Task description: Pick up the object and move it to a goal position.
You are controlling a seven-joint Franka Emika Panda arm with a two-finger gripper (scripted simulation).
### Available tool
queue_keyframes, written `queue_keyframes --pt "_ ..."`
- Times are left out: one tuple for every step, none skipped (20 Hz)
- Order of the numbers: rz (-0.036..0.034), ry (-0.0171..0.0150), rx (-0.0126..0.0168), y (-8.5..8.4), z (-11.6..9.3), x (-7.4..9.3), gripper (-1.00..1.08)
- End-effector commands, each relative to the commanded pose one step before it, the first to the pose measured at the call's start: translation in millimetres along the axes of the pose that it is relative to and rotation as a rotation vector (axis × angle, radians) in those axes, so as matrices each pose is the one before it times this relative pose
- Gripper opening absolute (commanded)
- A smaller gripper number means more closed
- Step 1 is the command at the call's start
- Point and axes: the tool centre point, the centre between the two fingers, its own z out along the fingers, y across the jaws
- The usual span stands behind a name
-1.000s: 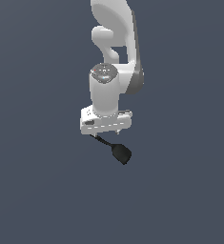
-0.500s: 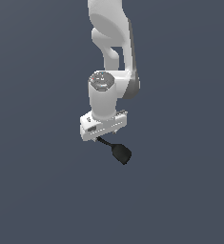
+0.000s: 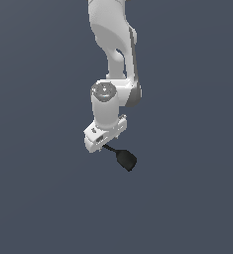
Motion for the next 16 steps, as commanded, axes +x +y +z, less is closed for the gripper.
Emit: queue_keyframes --pt "-0.06735 0.00121 0.00191 -0.79 6.7 -2.41 1.0" --pt "-0.02399 0.00052 0.00077 -0.38 2.4 -0.85 1.0" --pt "-0.02263 0.00056 0.00074 -0.4 2.25 -0.78 1.0" --pt "-0.02125 0.00059 0.0007 -0.4 2.1 -0.72 1.0" --pt "-0.01989 0.0006 0.00066 -0.4 1.95 -0.66 1.0" --pt "-0.01852 0.00061 0.00061 -0.4 1.81 -0.6 1.0" --pt "-0.01715 0.0006 0.00057 -0.39 1.67 -0.54 1.0" --pt "-0.01578 0.00059 0.00052 -0.37 1.53 -0.49 1.0" --pt "-0.0144 0.00057 0.00047 -0.35 1.39 -0.44 1.0" --pt "-0.01304 0.00054 0.00043 -0.33 1.25 -0.39 1.0" --pt "-0.01166 0.0005 0.00038 -0.3 1.12 -0.34 1.0" --pt "-0.01028 0.00045 0.00033 -0.27 0.98 -0.3 1.0" --pt "-0.00892 0.00041 0.00029 -0.24 0.85 -0.25 1.0" --pt "-0.00755 0.00035 0.00024 -0.21 0.72 -0.21 1.0" --pt "-0.00617 0.00029 0.00019 -0.17 0.58 -0.17 1.0" --pt "-0.0048 0.00023 0.00015 -0.14 0.45 -0.13 1.0"
